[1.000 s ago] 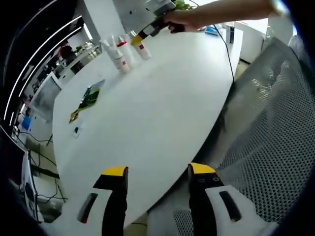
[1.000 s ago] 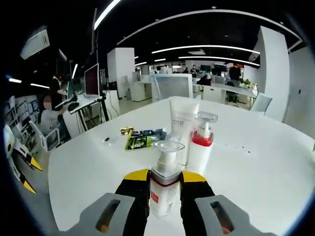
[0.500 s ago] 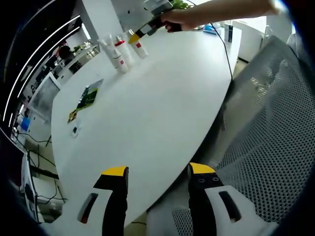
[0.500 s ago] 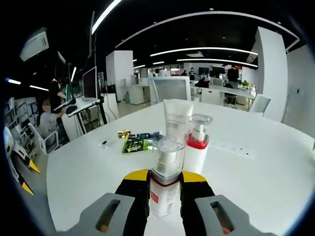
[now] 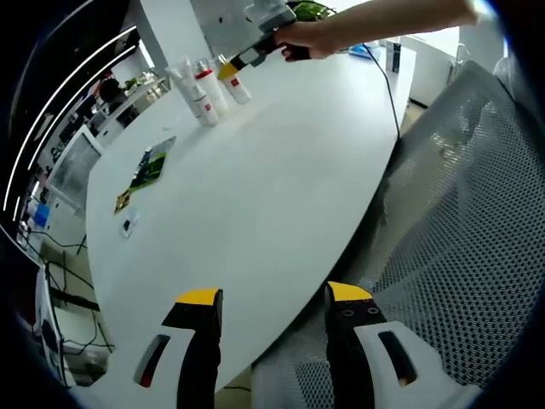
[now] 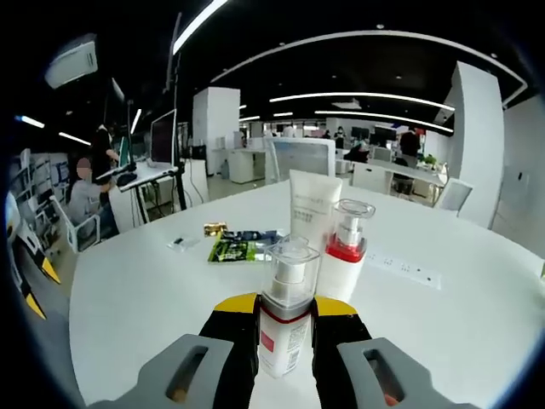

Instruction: Arrange the skincare products in the storage area until every visible bottle or jar stands upright without overlapping.

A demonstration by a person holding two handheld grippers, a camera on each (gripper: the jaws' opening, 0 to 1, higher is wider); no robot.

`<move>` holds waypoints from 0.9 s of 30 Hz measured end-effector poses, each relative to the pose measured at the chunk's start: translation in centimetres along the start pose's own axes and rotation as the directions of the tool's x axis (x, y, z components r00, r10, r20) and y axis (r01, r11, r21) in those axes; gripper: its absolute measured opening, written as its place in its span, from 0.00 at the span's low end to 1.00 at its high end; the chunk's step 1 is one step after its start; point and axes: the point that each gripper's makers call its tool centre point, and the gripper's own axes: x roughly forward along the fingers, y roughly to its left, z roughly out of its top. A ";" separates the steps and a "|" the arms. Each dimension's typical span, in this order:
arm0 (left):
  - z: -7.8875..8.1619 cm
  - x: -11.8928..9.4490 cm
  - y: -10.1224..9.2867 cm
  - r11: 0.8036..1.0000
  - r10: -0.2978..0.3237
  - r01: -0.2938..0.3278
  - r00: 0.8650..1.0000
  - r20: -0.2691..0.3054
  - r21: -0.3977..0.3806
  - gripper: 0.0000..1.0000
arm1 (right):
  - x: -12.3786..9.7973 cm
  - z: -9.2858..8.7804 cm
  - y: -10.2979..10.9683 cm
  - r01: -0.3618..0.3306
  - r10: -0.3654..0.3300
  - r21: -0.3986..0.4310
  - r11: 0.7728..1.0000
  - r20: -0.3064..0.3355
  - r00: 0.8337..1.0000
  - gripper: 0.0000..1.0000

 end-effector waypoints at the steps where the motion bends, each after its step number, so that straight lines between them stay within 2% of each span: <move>1: 0.0 0.0 0.0 1.000 0.000 0.000 1.000 -0.002 0.000 0.45 | 0.0 -0.1 -0.1 -0.001 0.001 0.000 1.000 0.000 1.000 0.16; 27: -0.2 0.1 -0.2 1.000 -0.014 0.014 1.000 -0.013 -0.002 0.44 | 1.0 -1.5 0.1 -0.011 0.011 -0.022 1.000 0.014 1.000 0.16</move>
